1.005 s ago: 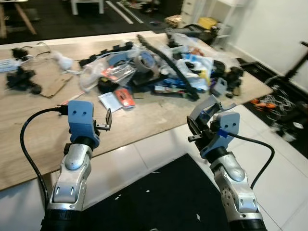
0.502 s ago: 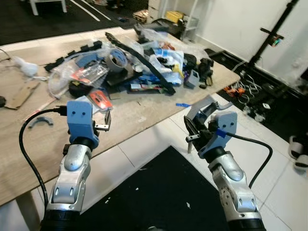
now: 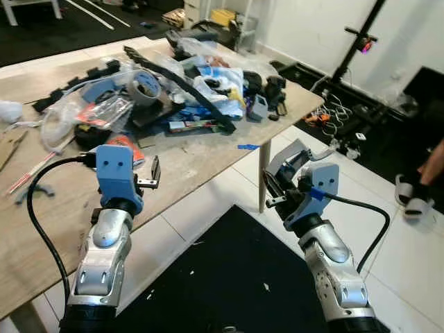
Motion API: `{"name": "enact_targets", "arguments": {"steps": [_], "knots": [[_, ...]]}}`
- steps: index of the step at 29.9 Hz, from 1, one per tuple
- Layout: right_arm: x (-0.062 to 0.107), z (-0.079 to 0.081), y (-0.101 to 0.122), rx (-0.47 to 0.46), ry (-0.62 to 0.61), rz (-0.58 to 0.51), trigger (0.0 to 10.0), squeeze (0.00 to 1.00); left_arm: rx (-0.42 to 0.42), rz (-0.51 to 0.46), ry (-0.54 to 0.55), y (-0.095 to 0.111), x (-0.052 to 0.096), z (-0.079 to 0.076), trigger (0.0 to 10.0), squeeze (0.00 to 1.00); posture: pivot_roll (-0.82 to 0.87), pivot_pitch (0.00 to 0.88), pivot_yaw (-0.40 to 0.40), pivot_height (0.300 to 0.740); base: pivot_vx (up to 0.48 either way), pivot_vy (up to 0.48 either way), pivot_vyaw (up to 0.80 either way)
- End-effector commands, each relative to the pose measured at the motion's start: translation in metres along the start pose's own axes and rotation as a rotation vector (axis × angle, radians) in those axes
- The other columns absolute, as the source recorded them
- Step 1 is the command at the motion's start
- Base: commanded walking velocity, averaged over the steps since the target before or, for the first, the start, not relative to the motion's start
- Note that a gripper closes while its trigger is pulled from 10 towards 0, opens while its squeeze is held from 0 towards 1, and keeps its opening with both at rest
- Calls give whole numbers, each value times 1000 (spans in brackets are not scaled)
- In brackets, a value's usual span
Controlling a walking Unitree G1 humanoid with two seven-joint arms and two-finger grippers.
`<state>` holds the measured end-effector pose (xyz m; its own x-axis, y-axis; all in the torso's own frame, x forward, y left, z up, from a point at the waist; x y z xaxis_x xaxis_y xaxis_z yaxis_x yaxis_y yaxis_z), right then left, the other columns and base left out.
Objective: Picking trash to rubbish bin
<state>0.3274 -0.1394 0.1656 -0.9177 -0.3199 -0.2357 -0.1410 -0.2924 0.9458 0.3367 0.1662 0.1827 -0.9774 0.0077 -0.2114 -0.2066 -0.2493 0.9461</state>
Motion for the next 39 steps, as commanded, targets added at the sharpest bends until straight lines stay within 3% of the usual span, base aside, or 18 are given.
{"name": "enact_targets", "arguments": {"steps": [1, 39], "knots": [[3, -3, -3, -3, -5, 11, 10000, 0, -19, 8, -18, -3, 1, -5, 10000, 0, -40, 102, -88, 740, 0, 0, -513], [1, -2, -2, -5, 12, 19, 10000, 0, -17, 27, -5, -7, 1, -4, 10000, 0, -45, 119, -97, 740, 0, 0, -506]]}}
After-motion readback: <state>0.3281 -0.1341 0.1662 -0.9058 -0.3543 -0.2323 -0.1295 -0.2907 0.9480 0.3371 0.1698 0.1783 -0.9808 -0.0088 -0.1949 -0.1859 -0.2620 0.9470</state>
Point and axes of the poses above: a point about 5 cm out from each wrist's last joint towards the gripper, its own x axis pointing back from the gripper into the wrist, its own y axis along the axis of the wrist's last joint, z = x × y, the point moved 3 cm from there along -x, pointing out of the wrist towards the gripper, and after that the axes turned 11 degrees about -x, right-handed, at the moved point
